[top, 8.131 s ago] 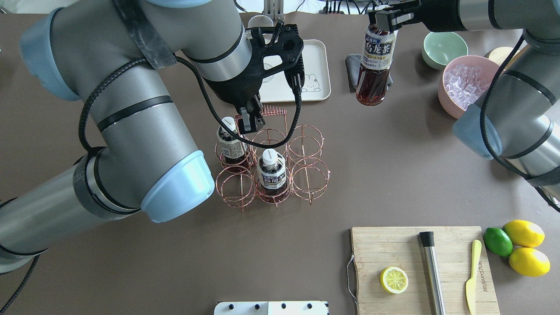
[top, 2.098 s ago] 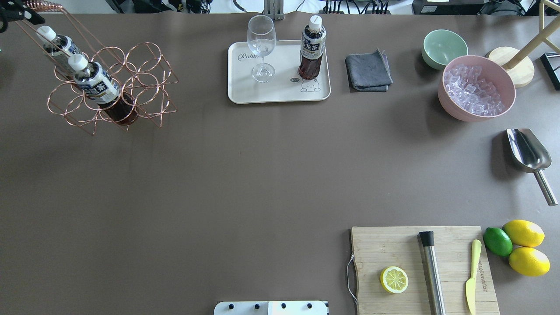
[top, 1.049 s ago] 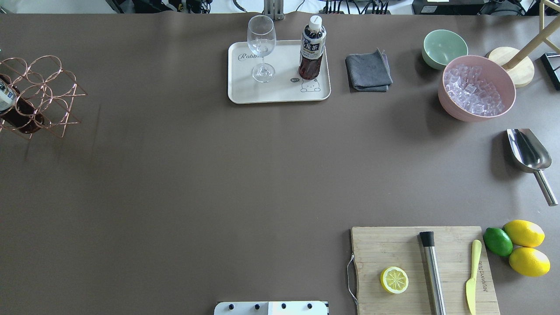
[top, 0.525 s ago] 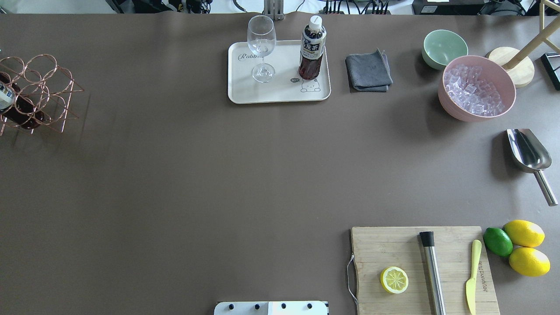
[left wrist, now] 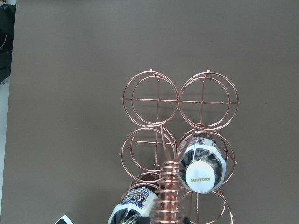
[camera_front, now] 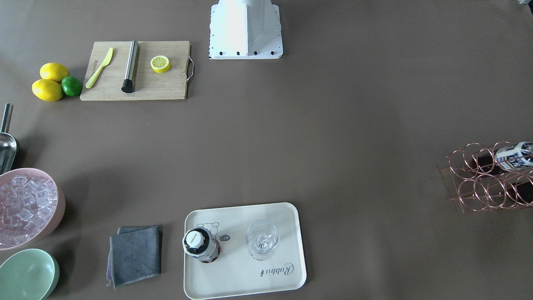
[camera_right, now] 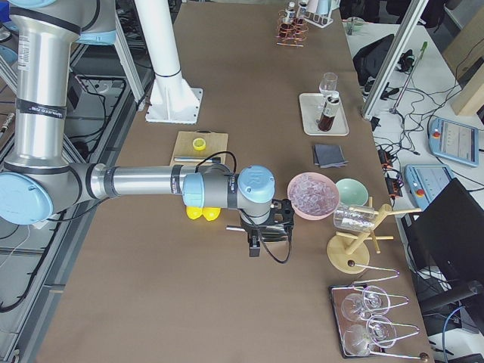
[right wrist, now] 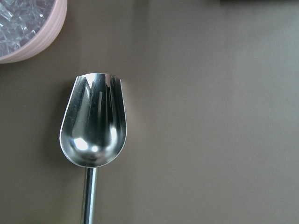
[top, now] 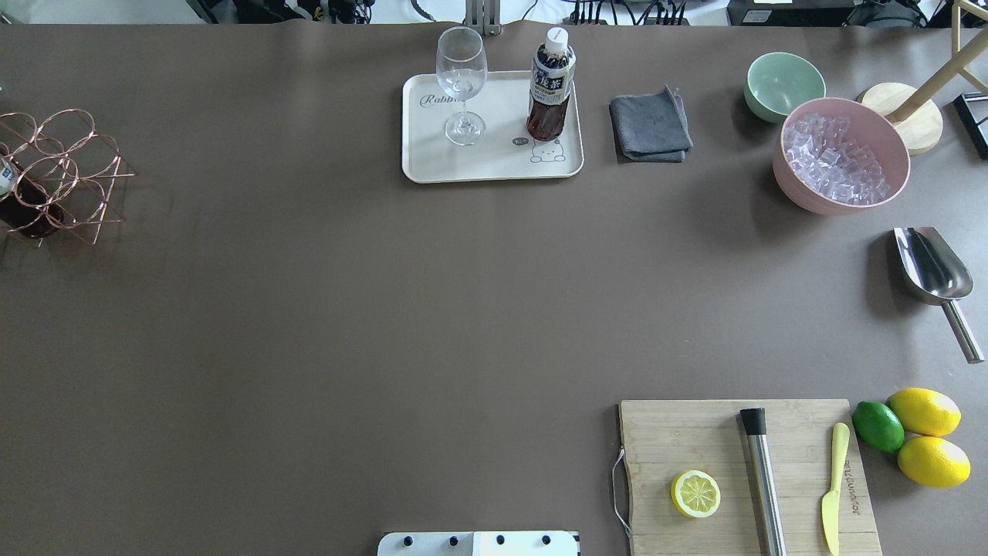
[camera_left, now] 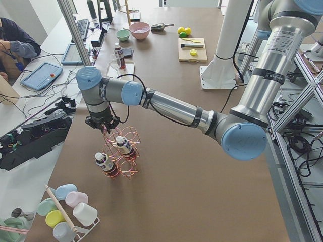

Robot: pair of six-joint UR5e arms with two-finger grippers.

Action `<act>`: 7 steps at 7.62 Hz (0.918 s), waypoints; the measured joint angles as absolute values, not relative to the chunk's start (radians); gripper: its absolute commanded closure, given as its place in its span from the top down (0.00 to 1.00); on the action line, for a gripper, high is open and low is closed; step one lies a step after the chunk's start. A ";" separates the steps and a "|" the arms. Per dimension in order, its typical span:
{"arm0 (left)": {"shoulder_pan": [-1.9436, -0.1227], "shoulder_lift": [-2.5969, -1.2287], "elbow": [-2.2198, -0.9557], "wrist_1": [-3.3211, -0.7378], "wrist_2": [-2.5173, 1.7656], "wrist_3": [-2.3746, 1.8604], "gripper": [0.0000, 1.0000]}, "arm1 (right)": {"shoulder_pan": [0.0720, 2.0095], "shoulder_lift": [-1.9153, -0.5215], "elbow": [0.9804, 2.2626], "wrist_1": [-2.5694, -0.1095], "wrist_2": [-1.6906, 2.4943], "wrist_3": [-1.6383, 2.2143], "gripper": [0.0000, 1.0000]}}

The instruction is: Take tea from basket to plate

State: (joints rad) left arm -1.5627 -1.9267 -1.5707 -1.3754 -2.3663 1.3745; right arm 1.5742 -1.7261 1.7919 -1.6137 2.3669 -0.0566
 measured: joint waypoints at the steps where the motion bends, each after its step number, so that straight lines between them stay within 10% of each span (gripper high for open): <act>1: -1.562 -1.928 -1.565 -1.384 -2.366 1.374 0.00 | 1.580 -1.725 1.792 -1.614 2.366 -0.056 1.00; 7: -1.560 -1.916 -1.569 -1.410 -2.365 1.373 0.00 | 1.599 -1.728 1.796 -1.614 2.364 -0.057 1.00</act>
